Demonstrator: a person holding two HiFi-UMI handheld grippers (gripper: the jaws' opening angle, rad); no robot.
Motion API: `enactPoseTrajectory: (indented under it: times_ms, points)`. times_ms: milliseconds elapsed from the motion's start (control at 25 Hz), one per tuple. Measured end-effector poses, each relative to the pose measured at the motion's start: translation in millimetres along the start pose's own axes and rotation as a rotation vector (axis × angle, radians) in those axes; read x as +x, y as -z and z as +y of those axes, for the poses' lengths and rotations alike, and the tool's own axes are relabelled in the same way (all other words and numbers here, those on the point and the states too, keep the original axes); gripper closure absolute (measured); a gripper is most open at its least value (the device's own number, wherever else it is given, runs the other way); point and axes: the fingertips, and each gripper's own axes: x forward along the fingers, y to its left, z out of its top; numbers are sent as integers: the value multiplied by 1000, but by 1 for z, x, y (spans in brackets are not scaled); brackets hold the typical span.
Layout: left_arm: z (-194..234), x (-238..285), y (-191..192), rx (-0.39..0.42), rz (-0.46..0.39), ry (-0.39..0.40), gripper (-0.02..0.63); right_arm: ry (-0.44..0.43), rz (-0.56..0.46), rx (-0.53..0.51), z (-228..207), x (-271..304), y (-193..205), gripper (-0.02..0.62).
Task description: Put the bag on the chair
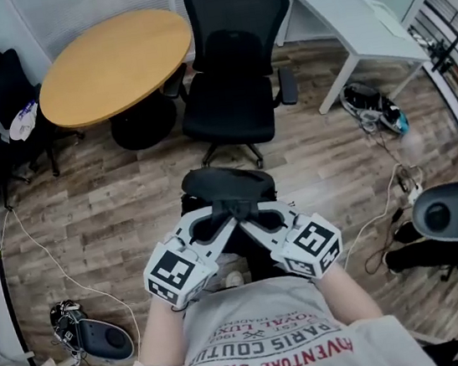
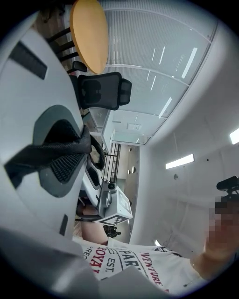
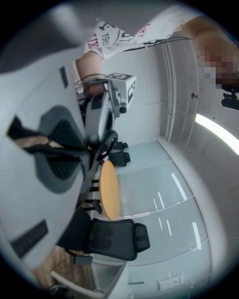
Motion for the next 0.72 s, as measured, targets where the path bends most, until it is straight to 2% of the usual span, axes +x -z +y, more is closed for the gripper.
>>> enactPoseTrajectory:
  times_ms: [200,440,720]
  points:
    - [31,22,6,-17,-4,-46,532,-60,4,-18,-31,20,1,547]
    - [99,82,-16,-46,10,-86,532,-135,25,-32,-114,48,-29,546]
    - [162,166,-33,-54,28,-113,532,-167,94,-67,-214,65,-46,547]
